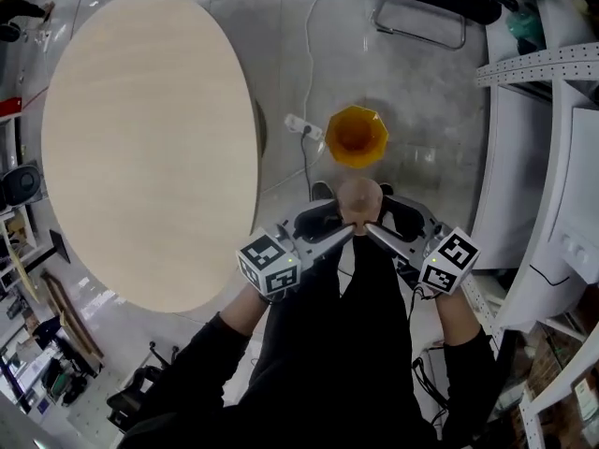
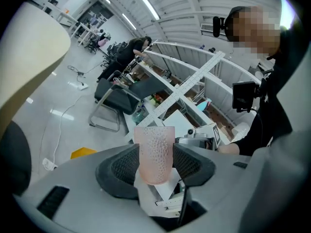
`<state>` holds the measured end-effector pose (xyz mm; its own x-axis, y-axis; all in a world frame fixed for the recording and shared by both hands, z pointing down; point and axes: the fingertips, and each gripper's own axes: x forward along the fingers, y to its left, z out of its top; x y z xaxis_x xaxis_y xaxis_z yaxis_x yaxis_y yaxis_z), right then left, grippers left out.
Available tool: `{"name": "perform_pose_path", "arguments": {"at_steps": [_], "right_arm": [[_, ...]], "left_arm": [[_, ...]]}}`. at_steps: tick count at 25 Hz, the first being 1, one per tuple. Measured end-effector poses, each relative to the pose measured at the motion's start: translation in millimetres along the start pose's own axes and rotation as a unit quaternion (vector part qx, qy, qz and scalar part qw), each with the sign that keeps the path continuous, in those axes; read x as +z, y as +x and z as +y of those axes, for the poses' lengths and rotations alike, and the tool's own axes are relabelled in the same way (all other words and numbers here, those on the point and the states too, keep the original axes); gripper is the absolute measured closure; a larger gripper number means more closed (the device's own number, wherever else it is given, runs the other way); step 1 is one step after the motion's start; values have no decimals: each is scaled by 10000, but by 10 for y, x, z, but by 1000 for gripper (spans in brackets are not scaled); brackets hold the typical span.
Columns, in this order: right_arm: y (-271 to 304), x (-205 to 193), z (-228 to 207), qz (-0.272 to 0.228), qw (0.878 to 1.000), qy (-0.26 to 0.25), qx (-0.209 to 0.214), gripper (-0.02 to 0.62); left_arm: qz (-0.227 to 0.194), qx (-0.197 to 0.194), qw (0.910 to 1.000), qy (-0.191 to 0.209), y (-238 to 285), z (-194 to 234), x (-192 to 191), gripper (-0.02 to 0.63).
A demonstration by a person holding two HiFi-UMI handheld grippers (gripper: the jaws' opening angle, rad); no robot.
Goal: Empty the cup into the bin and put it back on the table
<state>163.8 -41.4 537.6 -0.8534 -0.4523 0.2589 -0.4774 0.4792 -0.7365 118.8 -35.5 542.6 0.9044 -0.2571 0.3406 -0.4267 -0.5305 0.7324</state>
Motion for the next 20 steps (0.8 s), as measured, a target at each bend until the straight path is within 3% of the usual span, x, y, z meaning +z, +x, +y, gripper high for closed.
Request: {"name": "perform_pose_path", "arguments": {"at_steps": [5,11,20], "right_arm": [[11,-424,-467,169,9995,261,-27,351],[153,-812,-1046,334,9988,344,-19,351],[374,-1038,-1494,344,9958,833,-130,351]], "left_arm": [[95,176,9991,-369,297,337,-448,377],[160,313,9982,-483,620,836,-826,377],[124,438,9948,-908,797,1303,-998,377]]}}
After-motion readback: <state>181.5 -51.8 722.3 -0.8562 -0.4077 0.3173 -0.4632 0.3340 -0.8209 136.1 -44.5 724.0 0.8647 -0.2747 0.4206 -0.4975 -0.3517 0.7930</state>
